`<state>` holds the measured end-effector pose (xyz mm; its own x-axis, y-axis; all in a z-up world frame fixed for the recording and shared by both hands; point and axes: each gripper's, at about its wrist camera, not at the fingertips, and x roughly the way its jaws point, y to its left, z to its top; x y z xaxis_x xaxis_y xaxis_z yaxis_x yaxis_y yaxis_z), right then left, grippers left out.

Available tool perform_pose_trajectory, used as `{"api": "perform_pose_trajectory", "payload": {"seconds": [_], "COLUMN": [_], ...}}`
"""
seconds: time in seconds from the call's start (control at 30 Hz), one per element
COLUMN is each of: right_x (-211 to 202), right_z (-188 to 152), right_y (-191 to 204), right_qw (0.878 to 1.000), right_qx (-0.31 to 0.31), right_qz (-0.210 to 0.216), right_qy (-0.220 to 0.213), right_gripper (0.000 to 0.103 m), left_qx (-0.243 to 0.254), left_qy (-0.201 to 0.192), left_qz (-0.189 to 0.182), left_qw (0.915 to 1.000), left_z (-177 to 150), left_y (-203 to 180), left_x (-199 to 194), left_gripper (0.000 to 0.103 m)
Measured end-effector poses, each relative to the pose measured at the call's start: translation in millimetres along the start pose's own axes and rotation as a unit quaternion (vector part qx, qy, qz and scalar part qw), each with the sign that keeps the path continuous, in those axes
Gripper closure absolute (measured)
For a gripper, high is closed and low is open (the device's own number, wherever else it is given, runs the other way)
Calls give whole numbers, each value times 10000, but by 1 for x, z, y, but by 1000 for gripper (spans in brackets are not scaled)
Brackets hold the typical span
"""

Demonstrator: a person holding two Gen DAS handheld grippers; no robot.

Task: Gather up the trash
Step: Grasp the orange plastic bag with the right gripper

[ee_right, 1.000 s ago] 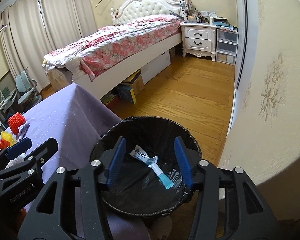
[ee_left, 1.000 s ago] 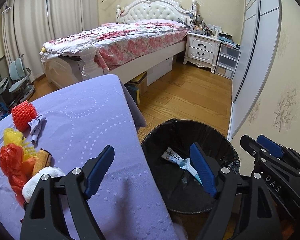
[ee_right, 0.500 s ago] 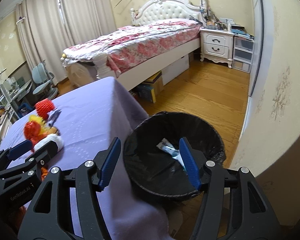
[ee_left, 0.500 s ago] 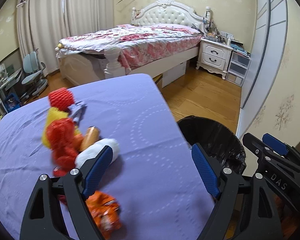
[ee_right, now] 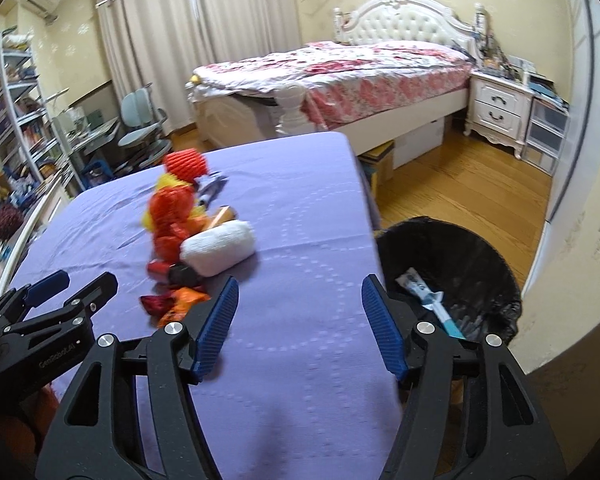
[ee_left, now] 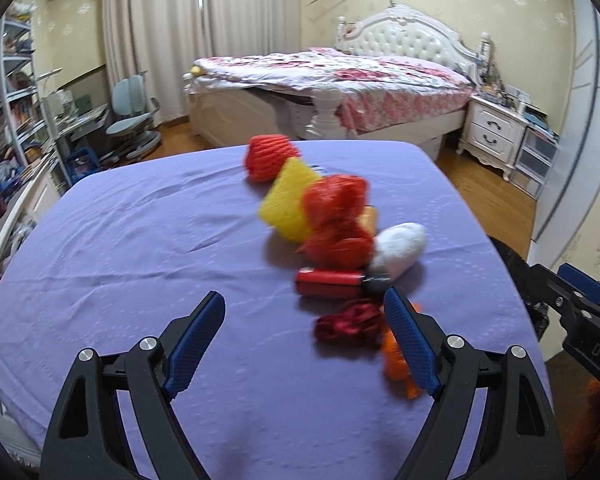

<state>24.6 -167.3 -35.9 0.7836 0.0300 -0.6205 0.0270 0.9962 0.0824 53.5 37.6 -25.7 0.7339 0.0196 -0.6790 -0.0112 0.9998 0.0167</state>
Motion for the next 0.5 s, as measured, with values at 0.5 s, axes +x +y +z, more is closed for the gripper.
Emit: {"api": "perform_pose_trajectory", "payload": {"seconds": [0.5], "right_x": [37], "right_z": [-18], "right_y": [75], "right_qw": [9950], "right_qx": [-736], "right_qz": [351], "right_qy": [582], "right_gripper": [40], "left_qx": [-351], "left_qy": [92], "left_qz": [602], "left_qw": [9975], "left_z": [-24], "left_y": [66], "left_x": [0], "left_gripper": [21]}}
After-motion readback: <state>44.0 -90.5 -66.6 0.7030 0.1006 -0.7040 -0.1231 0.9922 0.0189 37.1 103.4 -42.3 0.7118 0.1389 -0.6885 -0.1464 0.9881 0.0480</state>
